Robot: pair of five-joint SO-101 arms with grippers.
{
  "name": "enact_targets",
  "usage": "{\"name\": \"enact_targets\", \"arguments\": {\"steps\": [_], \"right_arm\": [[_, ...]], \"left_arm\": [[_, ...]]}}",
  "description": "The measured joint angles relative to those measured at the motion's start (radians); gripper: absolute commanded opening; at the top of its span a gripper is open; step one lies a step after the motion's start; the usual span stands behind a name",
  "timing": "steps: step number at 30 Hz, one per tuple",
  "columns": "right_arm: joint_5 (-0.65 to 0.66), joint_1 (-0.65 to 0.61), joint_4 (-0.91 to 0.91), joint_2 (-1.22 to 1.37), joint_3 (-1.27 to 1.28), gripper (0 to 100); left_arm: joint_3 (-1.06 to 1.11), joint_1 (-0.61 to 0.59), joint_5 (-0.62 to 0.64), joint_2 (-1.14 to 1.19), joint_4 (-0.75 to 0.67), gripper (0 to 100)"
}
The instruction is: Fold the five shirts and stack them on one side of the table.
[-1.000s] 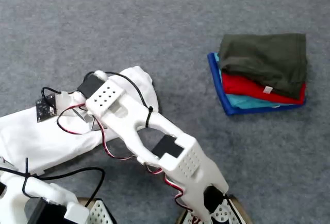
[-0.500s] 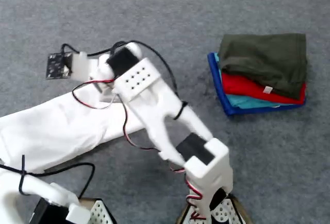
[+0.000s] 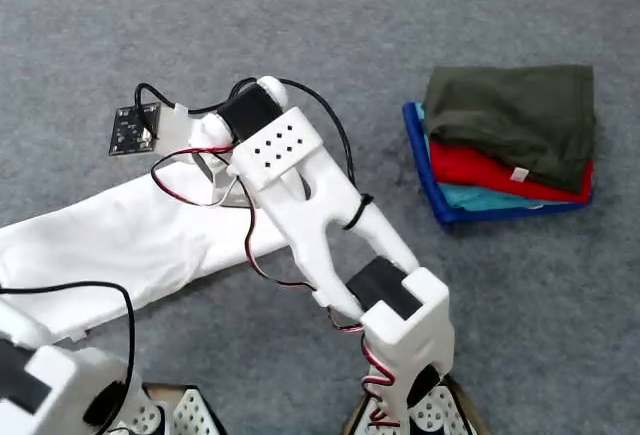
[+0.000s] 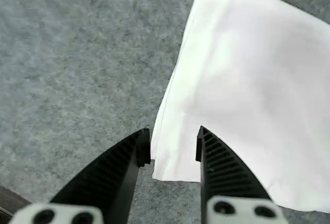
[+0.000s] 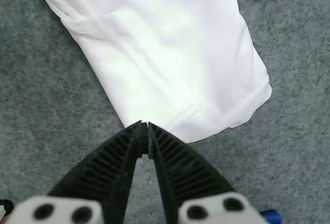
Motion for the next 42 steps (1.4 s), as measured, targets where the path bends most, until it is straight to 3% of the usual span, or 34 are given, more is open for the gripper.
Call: {"name": "enact_targets", "arguments": {"steps": [9, 17, 25, 34, 42], "right_arm": [[-0.021, 0.0, 0.006, 0.0, 0.0, 0.2], [-0.021, 0.0, 0.006, 0.0, 0.0, 0.2], [-0.021, -0.031, 0.006, 0.0, 0.0, 0.2], [-0.021, -0.031, 0.0, 0.0, 0.0, 0.2], [-0.021, -0.031, 0.0, 0.0, 0.0, 0.2]], "left_arm": [[0.08, 0.008, -0.094, 0.109, -0.242, 16], [0.107, -0.002, -0.141, 0.212, -0.371, 16], [0.1, -0.002, -0.147, 0.224, -0.379, 16], [0.091, 0.037, -0.169, 0.112, -0.249, 16], [0.155, 0.052, -0.169, 0.098, -0.322, 16]]}}
